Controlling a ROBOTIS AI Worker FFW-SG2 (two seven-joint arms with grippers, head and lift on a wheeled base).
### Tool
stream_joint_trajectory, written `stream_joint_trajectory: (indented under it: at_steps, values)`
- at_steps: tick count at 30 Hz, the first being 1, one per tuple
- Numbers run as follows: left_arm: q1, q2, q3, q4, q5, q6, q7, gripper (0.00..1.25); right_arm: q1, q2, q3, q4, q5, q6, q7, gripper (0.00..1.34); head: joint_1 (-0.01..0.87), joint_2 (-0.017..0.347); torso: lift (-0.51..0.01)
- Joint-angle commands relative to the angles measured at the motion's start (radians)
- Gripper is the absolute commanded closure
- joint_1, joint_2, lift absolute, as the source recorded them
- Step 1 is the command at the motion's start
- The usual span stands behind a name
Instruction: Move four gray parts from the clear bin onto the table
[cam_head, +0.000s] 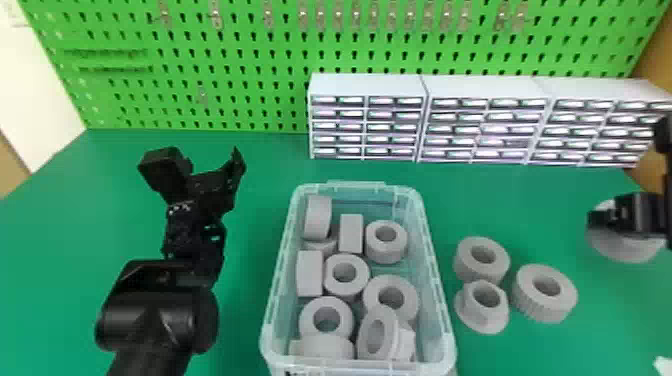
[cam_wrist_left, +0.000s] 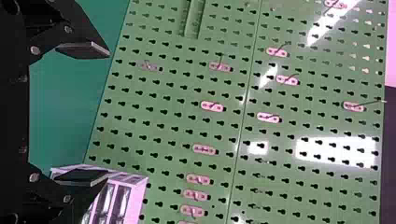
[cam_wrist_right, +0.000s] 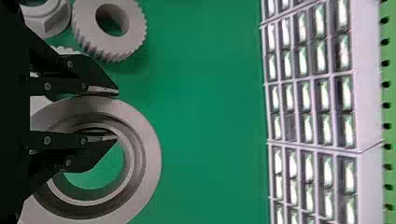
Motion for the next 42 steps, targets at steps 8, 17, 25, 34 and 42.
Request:
stream_joint_trajectory:
  at_steps: [8,17,25,34,42]
  values:
    - [0.004,-0.007,0.006,0.003,-0.005,0.0,0.0,0.35,0.035,0.004,-0.037,0.104,0.028,0.001,0.0,1.01,0.693,0.072,-0.052]
    - [0.007,-0.011,0.009,0.003,-0.009,0.0,0.0,0.35,0.053,0.001,-0.064,0.163,0.048,0.001,0.0,1.01,0.693,0.072,-0.052]
    - [0.01,-0.013,0.017,0.003,-0.009,0.0,0.0,0.35,0.066,-0.011,-0.08,0.181,0.065,0.001,0.0,1.01,0.693,0.072,-0.052]
    - [0.013,-0.014,0.021,0.003,-0.009,-0.001,0.0,0.35,0.08,-0.016,-0.1,0.23,0.066,0.001,0.0,1.01,0.693,0.072,-0.052]
    - [0.018,-0.014,0.021,0.003,-0.012,-0.001,0.0,0.35,0.096,-0.027,-0.095,0.295,-0.006,-0.012,0.0,1.01,0.693,0.072,-0.052]
